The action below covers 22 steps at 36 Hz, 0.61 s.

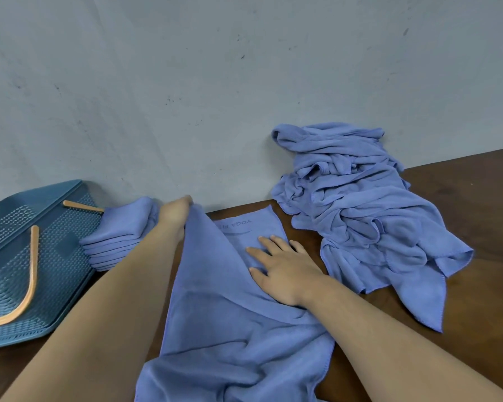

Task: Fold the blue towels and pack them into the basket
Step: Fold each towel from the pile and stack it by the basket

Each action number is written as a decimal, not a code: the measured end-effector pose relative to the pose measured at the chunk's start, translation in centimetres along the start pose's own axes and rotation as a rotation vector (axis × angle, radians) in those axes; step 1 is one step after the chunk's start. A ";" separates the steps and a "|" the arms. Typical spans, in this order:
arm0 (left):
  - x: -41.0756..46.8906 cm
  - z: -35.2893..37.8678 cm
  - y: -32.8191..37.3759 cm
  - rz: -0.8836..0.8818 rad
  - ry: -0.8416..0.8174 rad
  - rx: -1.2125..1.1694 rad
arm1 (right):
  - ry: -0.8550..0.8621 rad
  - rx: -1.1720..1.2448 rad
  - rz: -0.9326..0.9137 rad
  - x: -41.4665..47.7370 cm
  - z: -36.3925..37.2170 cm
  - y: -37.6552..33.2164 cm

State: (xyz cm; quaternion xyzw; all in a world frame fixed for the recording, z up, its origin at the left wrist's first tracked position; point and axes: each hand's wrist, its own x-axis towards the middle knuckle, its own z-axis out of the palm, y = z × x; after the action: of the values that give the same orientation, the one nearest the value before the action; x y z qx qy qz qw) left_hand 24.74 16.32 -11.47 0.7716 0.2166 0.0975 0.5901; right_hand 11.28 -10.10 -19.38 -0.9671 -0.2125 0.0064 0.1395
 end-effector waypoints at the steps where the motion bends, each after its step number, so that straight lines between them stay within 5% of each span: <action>1: 0.1 -0.5 0.2 0.107 0.059 0.050 | 0.002 0.004 0.000 0.1 0.0 0.0; 8: -0.4 -3.0 -4.1 0.293 0.136 0.810 | 0.007 0.012 0.003 0.0 0.1 0.0; 17: -1.2 -2.9 -6.1 0.145 0.126 0.103 | -0.003 0.019 0.003 0.1 0.0 0.1; 22: -3.3 -5.6 -8.5 0.079 0.030 -0.012 | -0.018 0.023 0.006 0.3 0.0 0.2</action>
State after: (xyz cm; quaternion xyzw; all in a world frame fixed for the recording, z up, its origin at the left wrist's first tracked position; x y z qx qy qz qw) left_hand 17.69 21.55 -17.67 0.7745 0.1942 0.1336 0.5871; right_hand 11.65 -10.18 -19.44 -0.9660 -0.2107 0.0180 0.1489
